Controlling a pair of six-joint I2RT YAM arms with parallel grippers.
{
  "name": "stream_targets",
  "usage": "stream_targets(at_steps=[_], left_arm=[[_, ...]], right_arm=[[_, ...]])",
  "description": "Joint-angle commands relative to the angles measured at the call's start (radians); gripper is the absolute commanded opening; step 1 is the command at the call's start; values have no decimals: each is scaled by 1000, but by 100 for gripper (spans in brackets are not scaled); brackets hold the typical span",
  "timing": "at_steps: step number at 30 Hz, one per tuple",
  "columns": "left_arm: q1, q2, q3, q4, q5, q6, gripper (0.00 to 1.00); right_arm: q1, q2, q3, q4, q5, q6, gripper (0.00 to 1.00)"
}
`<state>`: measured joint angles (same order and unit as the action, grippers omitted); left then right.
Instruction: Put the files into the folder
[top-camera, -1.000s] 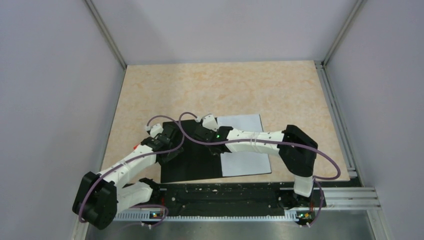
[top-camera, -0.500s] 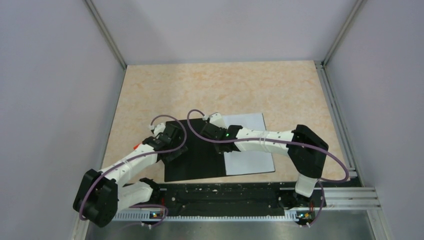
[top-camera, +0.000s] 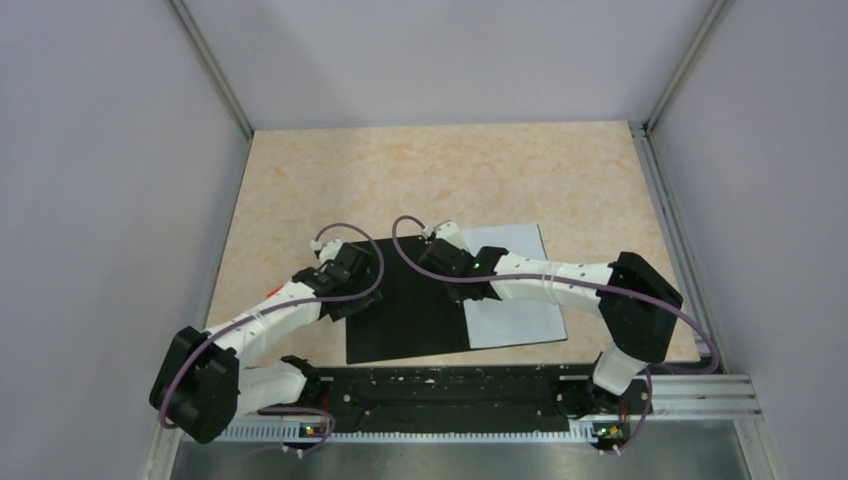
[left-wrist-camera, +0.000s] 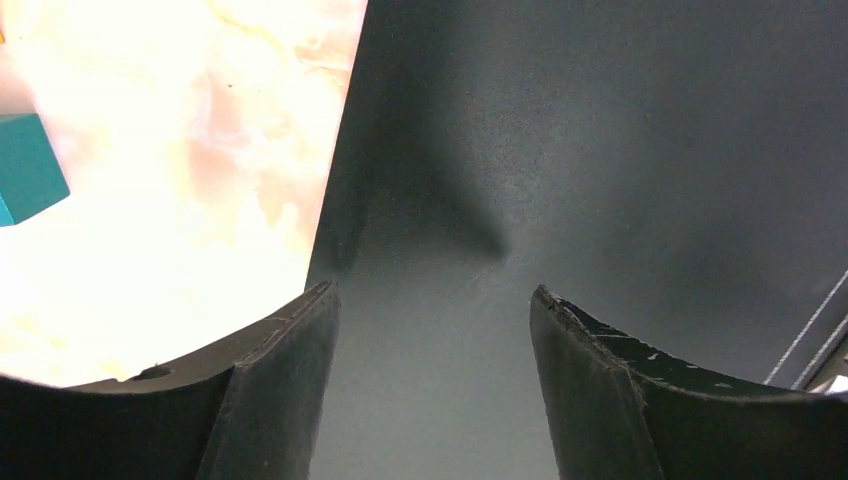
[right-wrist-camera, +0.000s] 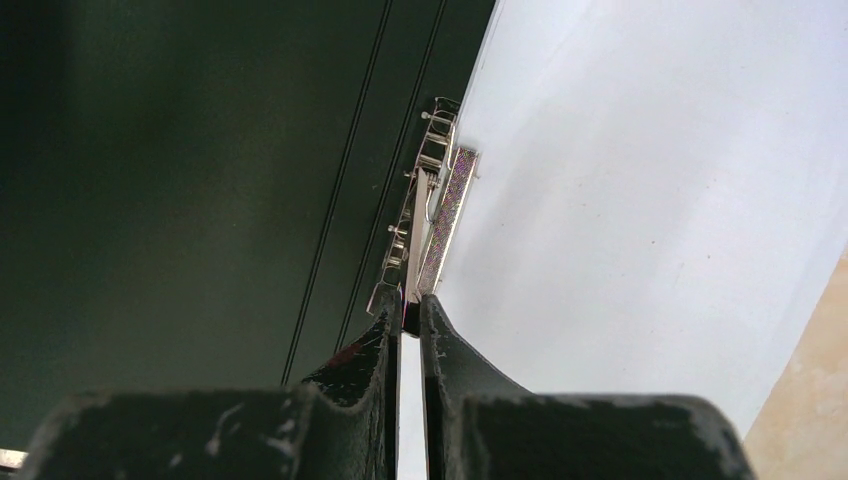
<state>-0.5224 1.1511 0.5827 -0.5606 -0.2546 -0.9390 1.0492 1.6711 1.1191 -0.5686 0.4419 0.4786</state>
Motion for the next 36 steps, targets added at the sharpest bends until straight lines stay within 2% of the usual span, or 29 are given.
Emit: stream_targets(at_steps=[1,7,15,28,34,36], left_arm=[[-43,13,20,9,-60,21,74],[-97,67,21,7,-116,-13,73],[-111,119,5,19,-140,-63,73],[-112,124,1,29,-145,-64,73],[-111,121,-1,31,-147,-67,73],[-112,119,-1,31,-146,-70,73]], right_arm=[[-23,-25,-24,-35,-11,-34,0],[-24,-10,9,-40,-29,-42,1],[-23,20,81,-71,-40,-54,18],[-13,42,172,-134,-27,-60,31],[17,43,240,-193,11,-69,33],[20,54,252,-198,18,-74,30]])
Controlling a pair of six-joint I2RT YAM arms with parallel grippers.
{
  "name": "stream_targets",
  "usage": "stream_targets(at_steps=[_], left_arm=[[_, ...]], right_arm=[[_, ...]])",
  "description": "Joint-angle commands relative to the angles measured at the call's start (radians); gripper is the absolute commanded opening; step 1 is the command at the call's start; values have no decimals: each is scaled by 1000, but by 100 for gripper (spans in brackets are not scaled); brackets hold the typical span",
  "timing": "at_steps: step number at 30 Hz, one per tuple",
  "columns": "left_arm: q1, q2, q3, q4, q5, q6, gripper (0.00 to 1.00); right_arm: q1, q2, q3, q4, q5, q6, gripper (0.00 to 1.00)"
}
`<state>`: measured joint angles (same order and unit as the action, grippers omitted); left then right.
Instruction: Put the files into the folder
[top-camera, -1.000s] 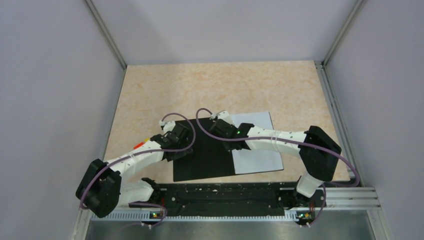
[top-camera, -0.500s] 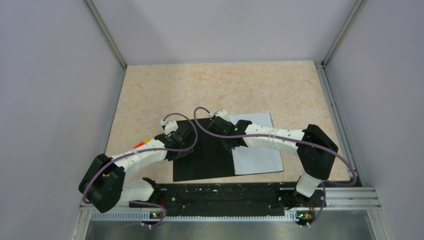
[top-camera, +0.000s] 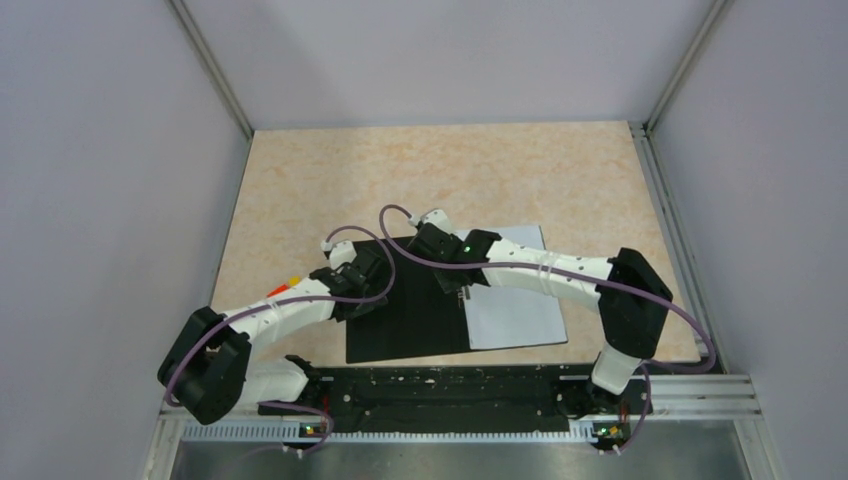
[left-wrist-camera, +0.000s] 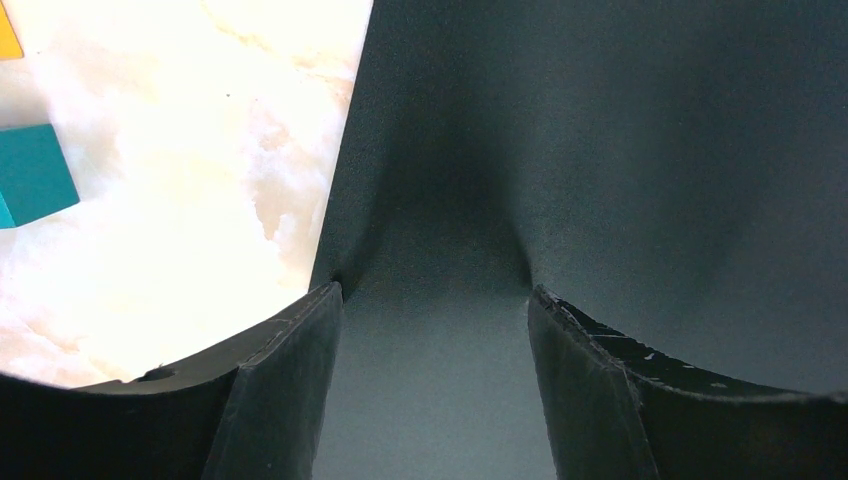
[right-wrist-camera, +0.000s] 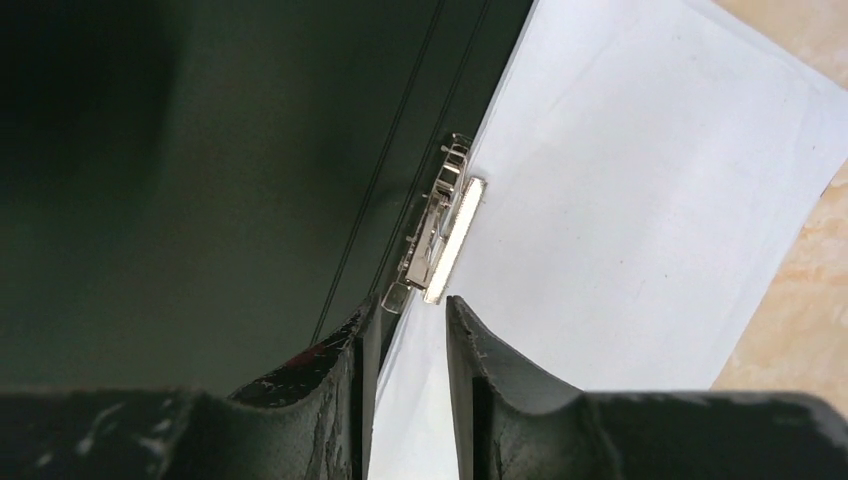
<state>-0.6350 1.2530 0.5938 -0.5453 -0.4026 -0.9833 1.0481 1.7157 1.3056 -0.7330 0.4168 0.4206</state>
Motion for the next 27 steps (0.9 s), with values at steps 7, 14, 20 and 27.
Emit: stream_targets(at_steps=[7,14,20,27], left_arm=[[4,20,-16,21,7,-37,73],[6,22,-19,23,16,-43,73],[14,20,-26,26,25,-45,73],[37,38,-41,42,60,-56,74]], right_arm=[[37,81,112,-52,78,-47,16],[47,119,141,-73,118,-73,11],[55,124,136,-85,133,-70,8],[62,107,105,-88,133,-59,7]])
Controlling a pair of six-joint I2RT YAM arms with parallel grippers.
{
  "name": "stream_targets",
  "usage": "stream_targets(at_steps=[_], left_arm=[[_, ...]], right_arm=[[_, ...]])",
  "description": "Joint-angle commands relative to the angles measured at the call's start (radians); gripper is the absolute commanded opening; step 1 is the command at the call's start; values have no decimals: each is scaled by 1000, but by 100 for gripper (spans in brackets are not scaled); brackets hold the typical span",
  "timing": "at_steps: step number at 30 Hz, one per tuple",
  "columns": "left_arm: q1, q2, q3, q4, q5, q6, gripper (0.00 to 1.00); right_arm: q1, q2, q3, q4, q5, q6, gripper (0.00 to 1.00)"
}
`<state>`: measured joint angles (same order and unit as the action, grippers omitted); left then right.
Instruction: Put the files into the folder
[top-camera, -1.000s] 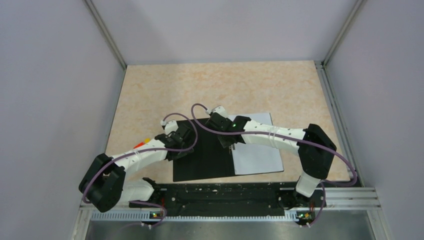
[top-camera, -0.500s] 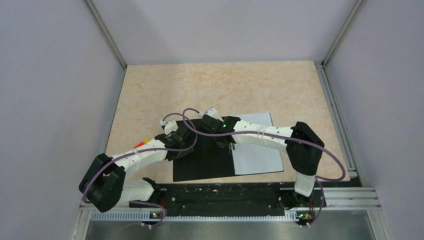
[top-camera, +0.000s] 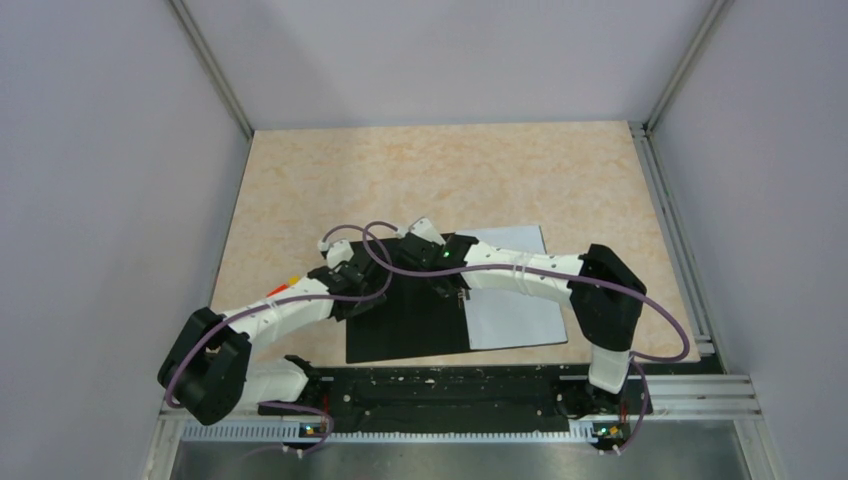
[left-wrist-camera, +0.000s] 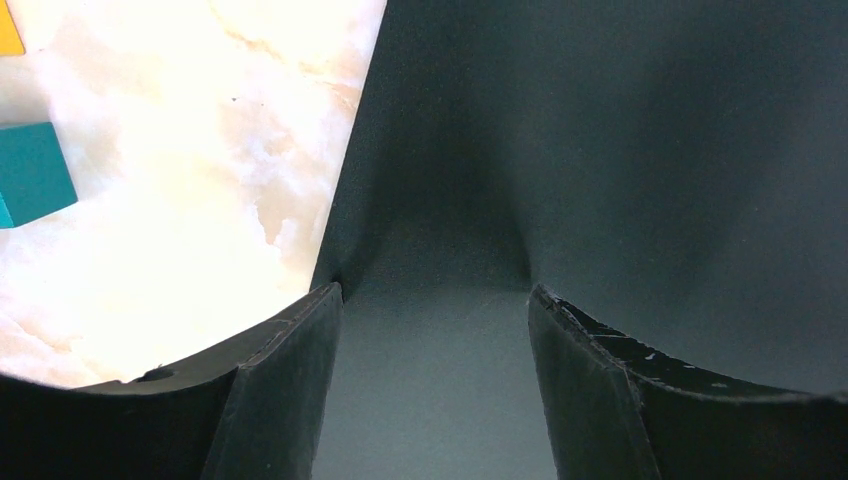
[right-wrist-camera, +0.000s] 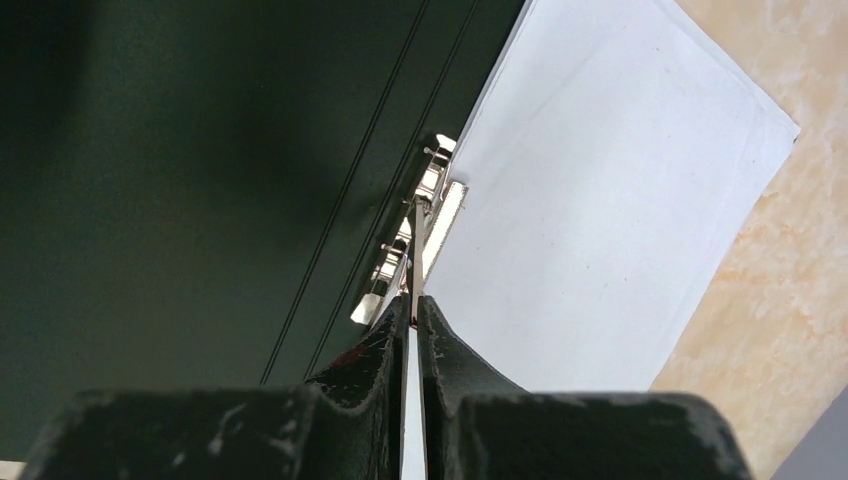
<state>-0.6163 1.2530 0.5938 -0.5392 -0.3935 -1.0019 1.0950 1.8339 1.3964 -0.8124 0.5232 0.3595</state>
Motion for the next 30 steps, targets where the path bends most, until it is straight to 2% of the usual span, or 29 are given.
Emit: stream_targets(at_steps=[1,6,16,25,30], left_arm=[[21,44,-43,37,56,-39,74],[32,76,-30,18,62,-68,73],[33,194,84,-159,-25,-162,74],[33,216,90,-186,-41,-207,75],[33,239,90,-188,-31,-227,76]], right_arm=[[15,-15,9,-6,24,5,6],[20,-30,-21,3,18,19,5],[20,-88,-138,56,-4,72,4],[20,-162,-250,128,-23,118,2],[20,-193,-255,139,-33,114,3]])
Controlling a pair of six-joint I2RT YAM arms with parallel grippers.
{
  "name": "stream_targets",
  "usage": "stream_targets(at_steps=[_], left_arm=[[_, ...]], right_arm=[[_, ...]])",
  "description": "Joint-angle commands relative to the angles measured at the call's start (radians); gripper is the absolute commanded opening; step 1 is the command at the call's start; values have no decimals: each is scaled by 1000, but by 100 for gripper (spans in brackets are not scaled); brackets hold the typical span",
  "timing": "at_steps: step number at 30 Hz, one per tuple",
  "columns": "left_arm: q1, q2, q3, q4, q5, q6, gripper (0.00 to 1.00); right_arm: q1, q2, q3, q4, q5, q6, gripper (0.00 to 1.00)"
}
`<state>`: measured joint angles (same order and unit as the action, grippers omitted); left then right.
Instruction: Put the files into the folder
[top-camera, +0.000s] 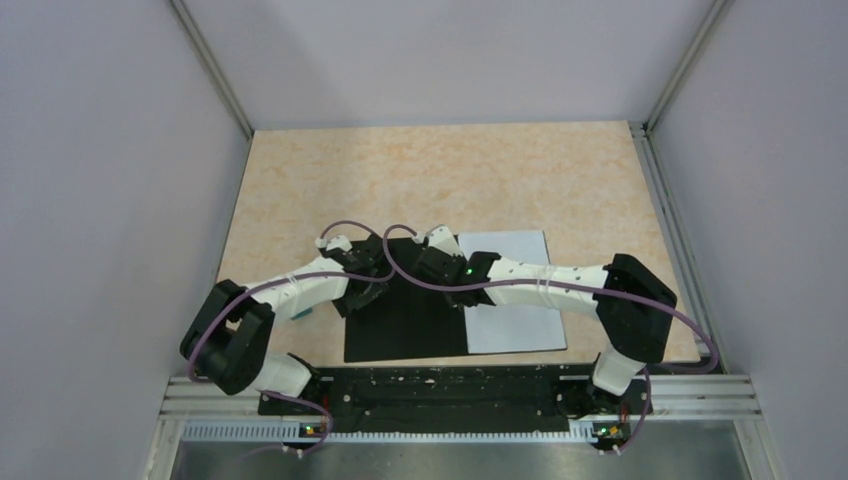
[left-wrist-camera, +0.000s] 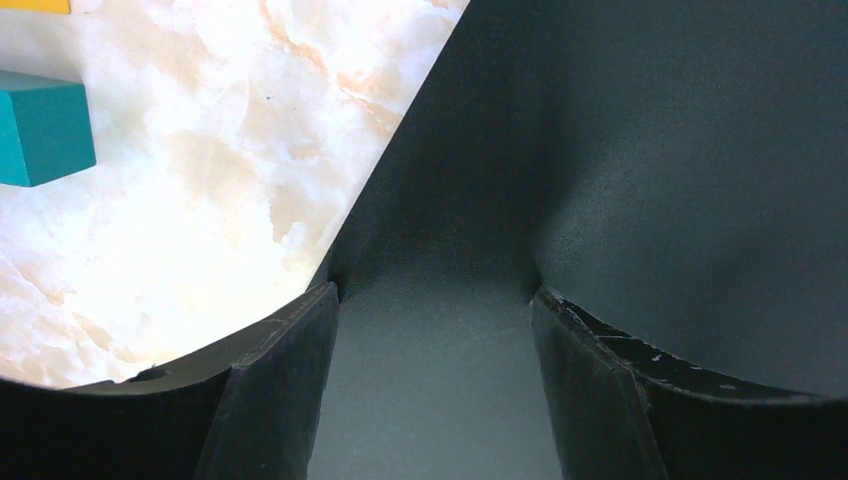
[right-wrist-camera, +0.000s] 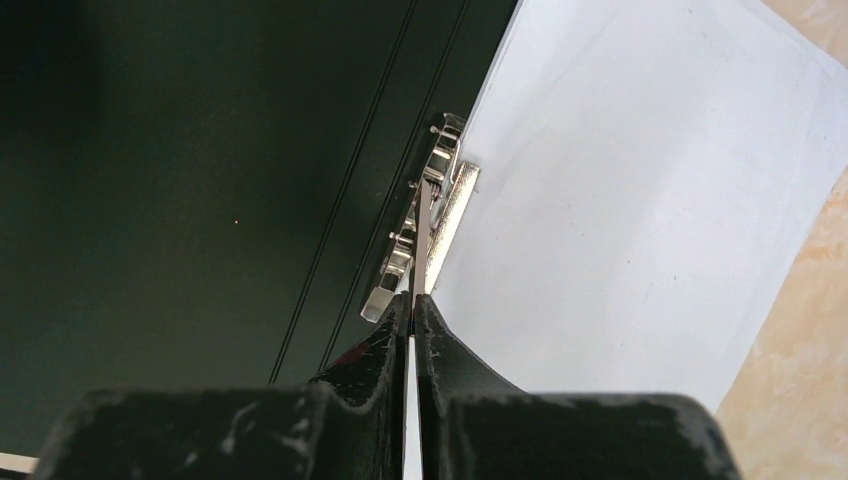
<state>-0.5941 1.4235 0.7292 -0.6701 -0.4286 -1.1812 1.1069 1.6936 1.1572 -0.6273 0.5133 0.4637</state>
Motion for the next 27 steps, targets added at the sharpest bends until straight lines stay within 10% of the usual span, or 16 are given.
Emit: stream_targets(at_steps=[1,27], left_arm=[[10,71,-45,-56,6,-52,76],[11,81,-35,-51,19,-63,76]], right_arm=[[8,-56,-13,-46,-23,7,3],[11,-84,48,-88,-19,-18,6]])
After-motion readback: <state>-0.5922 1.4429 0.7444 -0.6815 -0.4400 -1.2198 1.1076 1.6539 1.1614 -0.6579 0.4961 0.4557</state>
